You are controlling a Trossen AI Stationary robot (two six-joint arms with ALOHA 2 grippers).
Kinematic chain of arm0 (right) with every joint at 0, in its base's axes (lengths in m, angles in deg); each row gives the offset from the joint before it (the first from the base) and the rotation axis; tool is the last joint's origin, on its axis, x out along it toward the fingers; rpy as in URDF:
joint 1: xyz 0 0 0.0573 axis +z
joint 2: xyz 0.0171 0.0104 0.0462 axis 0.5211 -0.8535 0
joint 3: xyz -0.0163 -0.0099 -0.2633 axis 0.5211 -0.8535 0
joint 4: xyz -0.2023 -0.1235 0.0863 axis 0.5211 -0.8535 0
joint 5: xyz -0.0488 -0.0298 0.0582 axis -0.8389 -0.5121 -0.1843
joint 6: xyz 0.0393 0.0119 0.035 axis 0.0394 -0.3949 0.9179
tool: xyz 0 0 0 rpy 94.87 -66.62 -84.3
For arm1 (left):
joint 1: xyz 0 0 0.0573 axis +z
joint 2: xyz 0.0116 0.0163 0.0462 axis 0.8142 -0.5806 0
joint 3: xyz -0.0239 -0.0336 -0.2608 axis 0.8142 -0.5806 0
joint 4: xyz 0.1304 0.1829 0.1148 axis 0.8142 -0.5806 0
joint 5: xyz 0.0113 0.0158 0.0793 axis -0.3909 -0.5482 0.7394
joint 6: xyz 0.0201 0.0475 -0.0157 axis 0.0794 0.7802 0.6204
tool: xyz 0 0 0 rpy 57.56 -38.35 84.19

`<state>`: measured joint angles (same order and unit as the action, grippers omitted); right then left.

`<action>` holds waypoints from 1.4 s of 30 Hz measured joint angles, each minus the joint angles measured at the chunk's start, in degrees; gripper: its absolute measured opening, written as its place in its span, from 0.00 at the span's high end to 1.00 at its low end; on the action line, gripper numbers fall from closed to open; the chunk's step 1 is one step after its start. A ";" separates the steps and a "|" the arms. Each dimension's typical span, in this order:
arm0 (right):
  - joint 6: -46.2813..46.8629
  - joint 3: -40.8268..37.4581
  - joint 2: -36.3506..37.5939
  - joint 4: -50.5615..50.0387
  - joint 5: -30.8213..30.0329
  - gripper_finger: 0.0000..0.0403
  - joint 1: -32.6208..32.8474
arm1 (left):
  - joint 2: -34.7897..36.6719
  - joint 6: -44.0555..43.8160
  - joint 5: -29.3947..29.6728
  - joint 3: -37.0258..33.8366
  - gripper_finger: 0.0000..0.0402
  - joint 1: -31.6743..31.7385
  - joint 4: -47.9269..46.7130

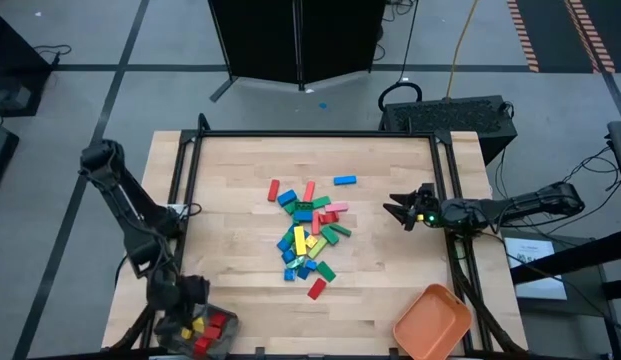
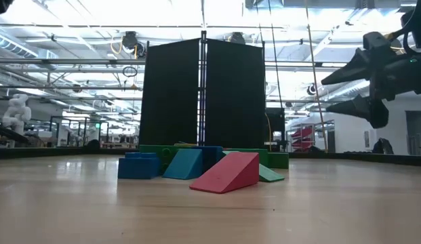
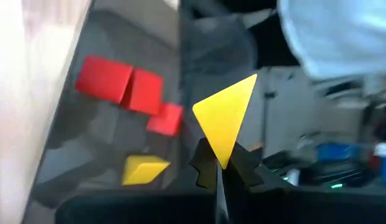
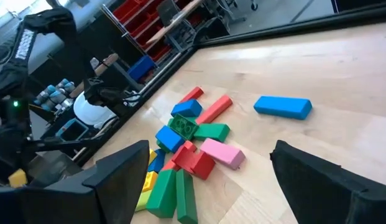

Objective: Sort blocks by size
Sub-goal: Put the yellow triangular block into the black bin, then put the red rectangular block into the orange bin

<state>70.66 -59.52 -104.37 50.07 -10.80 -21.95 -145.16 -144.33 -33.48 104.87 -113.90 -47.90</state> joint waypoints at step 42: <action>0.95 -0.06 -0.43 1.36 0.33 0.18 0.00 | 12.97 5.23 50.83 7.08 0.51 43.96 -19.77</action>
<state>71.61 -59.58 -104.80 51.43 -10.47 -21.95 -132.18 -139.09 17.35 111.95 -69.94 -67.67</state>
